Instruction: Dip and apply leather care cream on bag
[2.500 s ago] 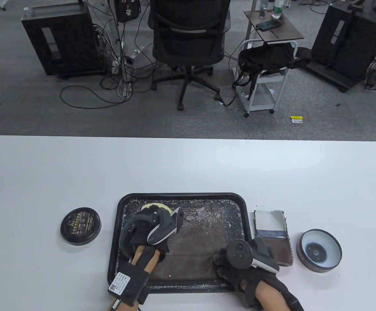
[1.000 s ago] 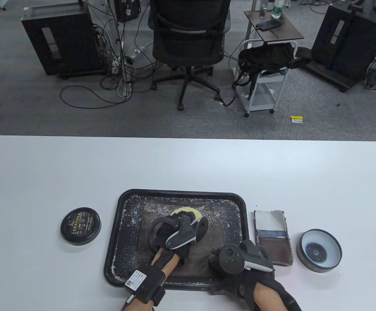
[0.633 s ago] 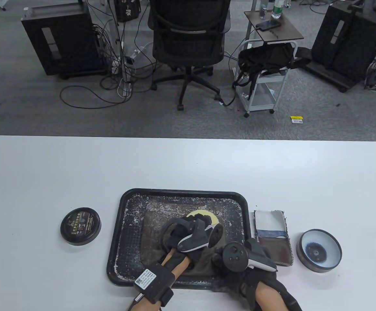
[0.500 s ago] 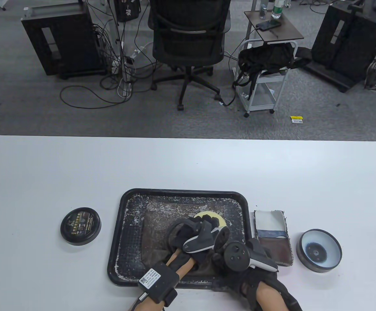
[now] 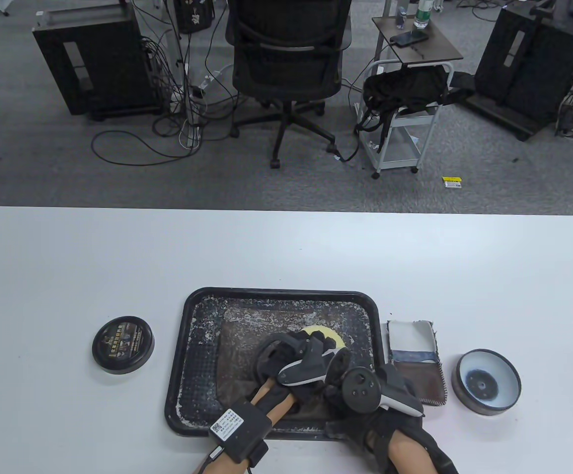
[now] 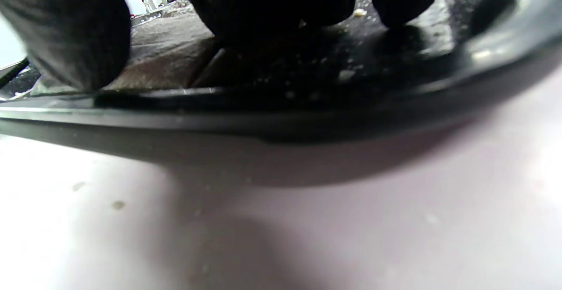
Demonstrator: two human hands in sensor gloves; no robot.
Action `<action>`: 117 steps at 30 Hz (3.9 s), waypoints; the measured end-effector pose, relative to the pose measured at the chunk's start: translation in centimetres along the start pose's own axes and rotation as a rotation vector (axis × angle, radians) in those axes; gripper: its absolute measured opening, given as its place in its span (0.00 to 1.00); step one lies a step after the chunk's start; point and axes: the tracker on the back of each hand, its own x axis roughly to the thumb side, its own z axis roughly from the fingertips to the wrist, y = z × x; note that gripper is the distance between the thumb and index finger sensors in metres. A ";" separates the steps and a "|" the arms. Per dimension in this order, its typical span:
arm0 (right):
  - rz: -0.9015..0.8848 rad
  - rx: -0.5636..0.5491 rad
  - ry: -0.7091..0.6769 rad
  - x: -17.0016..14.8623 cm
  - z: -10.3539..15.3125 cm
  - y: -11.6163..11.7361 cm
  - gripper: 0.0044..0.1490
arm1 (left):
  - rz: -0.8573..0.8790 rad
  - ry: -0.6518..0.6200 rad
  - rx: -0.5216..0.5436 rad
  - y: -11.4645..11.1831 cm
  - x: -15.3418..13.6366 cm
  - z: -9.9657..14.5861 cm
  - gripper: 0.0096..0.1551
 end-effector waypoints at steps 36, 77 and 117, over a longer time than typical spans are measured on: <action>-0.027 -0.006 0.002 -0.1 0.1 0.1 0.48 | -0.241 0.686 -0.373 -2.2 -11.4 3.2 0.32; -0.093 0.010 -0.005 -0.6 0.1 0.1 0.46 | 0.167 -0.066 -0.140 -0.3 -0.8 2.4 0.33; -0.180 0.007 -0.010 -1.0 -0.2 0.1 0.45 | -0.135 0.366 -0.359 -1.9 -8.9 9.3 0.33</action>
